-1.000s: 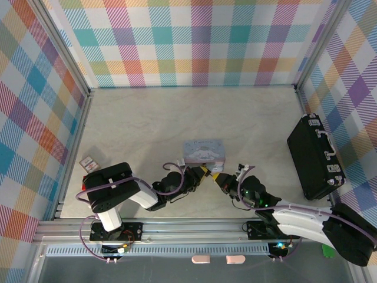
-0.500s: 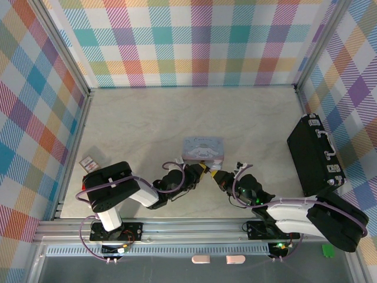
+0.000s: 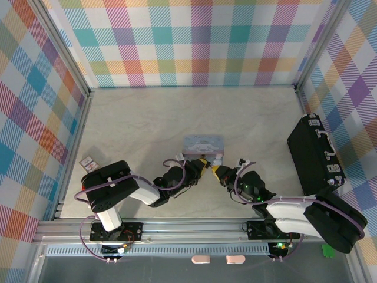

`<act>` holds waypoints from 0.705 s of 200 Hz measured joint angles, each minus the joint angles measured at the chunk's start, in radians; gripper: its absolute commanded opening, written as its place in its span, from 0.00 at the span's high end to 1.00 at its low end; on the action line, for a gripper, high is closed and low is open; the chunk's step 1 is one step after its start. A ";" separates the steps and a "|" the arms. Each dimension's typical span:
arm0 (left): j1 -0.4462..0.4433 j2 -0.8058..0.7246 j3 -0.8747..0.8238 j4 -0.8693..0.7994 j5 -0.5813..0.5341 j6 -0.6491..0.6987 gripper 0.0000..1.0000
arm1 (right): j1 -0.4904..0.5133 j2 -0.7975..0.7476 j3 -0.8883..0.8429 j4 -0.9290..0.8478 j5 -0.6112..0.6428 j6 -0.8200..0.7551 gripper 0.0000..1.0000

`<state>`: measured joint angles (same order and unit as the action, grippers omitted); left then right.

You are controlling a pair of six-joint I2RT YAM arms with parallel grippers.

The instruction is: Unlock a padlock with a key

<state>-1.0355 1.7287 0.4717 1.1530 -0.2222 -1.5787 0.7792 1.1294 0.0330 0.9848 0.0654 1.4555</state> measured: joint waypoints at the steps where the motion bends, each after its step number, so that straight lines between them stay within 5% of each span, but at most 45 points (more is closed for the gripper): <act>1: 0.000 0.000 0.000 0.000 0.000 0.000 1.00 | -0.001 0.000 0.000 0.000 -0.002 0.000 1.00; 92: 0.012 -0.023 0.005 0.000 0.000 0.000 1.00 | -0.131 0.039 0.020 0.044 -0.199 0.003 1.00; 141: 0.023 -0.042 0.005 -0.034 -0.038 0.000 1.00 | -0.153 0.218 0.050 0.204 -0.257 0.013 1.00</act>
<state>-1.0122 1.6863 0.4763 1.1187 -0.2604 -1.5784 0.6266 1.3472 0.0826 1.1885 -0.1921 1.4681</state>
